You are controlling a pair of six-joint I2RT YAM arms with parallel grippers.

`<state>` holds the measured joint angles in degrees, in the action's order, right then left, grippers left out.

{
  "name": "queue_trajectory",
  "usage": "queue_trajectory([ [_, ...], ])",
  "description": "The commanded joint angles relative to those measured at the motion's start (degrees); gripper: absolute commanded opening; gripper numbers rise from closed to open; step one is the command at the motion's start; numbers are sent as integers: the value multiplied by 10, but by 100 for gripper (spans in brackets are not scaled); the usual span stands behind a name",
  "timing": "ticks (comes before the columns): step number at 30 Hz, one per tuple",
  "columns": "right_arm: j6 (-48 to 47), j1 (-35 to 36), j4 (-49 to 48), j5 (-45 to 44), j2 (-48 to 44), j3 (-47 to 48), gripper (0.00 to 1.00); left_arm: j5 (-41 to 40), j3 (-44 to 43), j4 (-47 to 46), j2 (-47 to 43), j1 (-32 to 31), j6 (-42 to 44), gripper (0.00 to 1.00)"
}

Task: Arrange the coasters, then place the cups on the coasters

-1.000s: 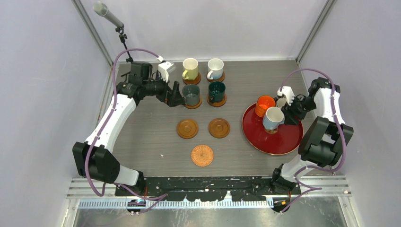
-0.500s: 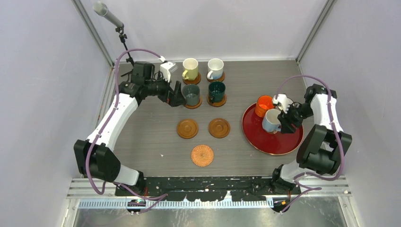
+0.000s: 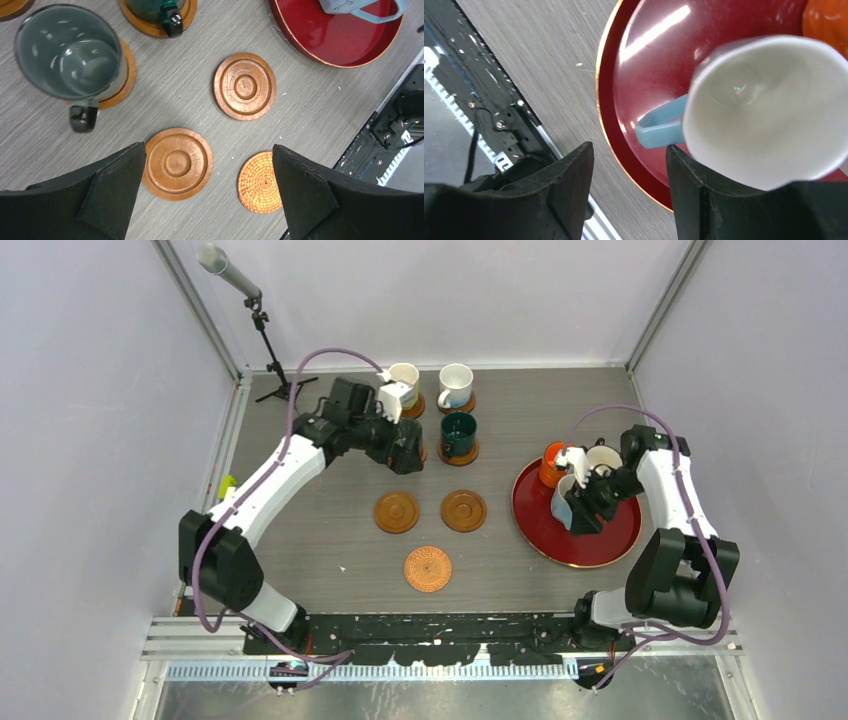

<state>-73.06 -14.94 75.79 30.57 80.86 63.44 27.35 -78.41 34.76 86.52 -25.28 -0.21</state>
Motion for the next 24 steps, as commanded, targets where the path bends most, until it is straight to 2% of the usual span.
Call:
queue_trajectory([
  [1, 65, 43, 7, 43, -47, -12, 61, -77, -31, -50, 21, -58, -34, 100],
  [7, 155, 50, 10, 102, -72, 25, 62, -207, -58, -112, 73, -183, -70, 100],
  [11, 226, -11, 6, 187, -85, 75, 63, -296, -127, -125, 138, -277, -62, 100],
  [13, 304, -47, -38, 201, -88, 99, 64, -332, -173, -121, 184, -330, -48, 100],
  [15, 389, -83, -95, 197, -92, 115, 65, -366, -220, -111, 227, -364, -39, 100],
  [18, 498, -122, -176, 168, -102, 118, 67, -374, -284, -88, 286, -395, -49, 99],
  [24, 569, -150, -250, 96, -106, 115, 69, -389, -397, -62, 397, -438, -65, 97],
])
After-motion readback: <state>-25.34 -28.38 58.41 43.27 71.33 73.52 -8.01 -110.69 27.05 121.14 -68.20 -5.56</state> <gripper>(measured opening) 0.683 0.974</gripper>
